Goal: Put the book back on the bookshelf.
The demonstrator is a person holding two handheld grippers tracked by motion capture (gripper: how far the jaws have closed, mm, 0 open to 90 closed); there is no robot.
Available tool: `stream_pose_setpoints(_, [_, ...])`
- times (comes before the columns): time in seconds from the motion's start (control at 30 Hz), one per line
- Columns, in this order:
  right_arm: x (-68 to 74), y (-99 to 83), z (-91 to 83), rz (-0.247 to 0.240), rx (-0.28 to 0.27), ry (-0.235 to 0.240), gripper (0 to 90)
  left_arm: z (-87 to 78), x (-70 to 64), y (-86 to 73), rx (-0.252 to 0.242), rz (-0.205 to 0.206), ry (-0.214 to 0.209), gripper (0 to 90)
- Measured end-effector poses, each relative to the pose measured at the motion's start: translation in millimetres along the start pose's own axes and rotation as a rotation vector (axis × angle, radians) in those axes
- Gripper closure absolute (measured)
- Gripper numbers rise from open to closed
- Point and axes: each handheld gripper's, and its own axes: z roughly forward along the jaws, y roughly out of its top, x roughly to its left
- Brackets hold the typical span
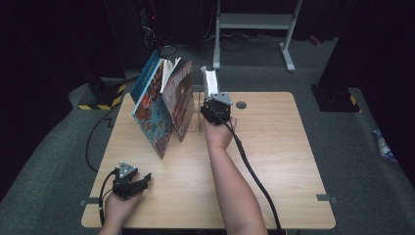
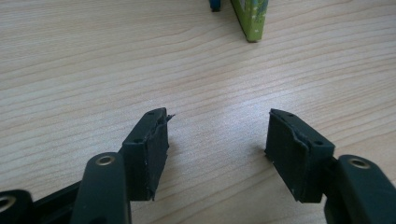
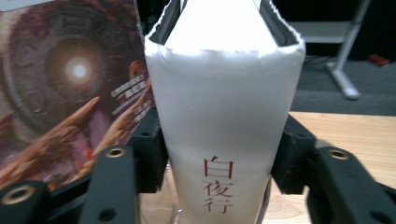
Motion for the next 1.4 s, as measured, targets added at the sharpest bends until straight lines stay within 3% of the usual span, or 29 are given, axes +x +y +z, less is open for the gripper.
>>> stream_pose_setpoints(0.17, [-4.7, -2.6, -6.5, -0.001, -0.005, 0.032, 45.8, 0.0, 0.1, -0.1, -0.001, -0.002, -0.001, 39.0])
stream_pose_setpoints(0.33, [-3.7, -3.8, -7.9, -0.043, -0.016, 0.011, 49.7, 0.0, -0.1, 0.0, 0.0, 0.001, 0.0, 39.1])
stream_pose_setpoints(0.7, [-1.2, -3.6, -5.5, -0.036, -0.022, -0.002, 49.2, -0.2, 0.0, -0.1, 0.001, -0.001, 0.0, 39.1])
stream_pose_setpoints(1.1, [-8.9, -2.8, -5.9, -0.023, -0.01, 0.076, 26.0, -0.3, -0.1, 0.0, 0.004, 0.007, 0.001, 39.1])
stream_pose_setpoints(1.3, [-12.6, -4.8, -11.3, -0.029, -0.013, 0.1, 21.5, -0.2, -0.3, 0.0, 0.004, 0.008, 0.002, 39.1])
stream_pose_setpoints(1.4, [-12.9, -8.2, -15.0, -0.057, -0.003, 0.096, 20.8, -0.5, -0.9, -0.4, 0.004, 0.007, 0.004, 39.0])
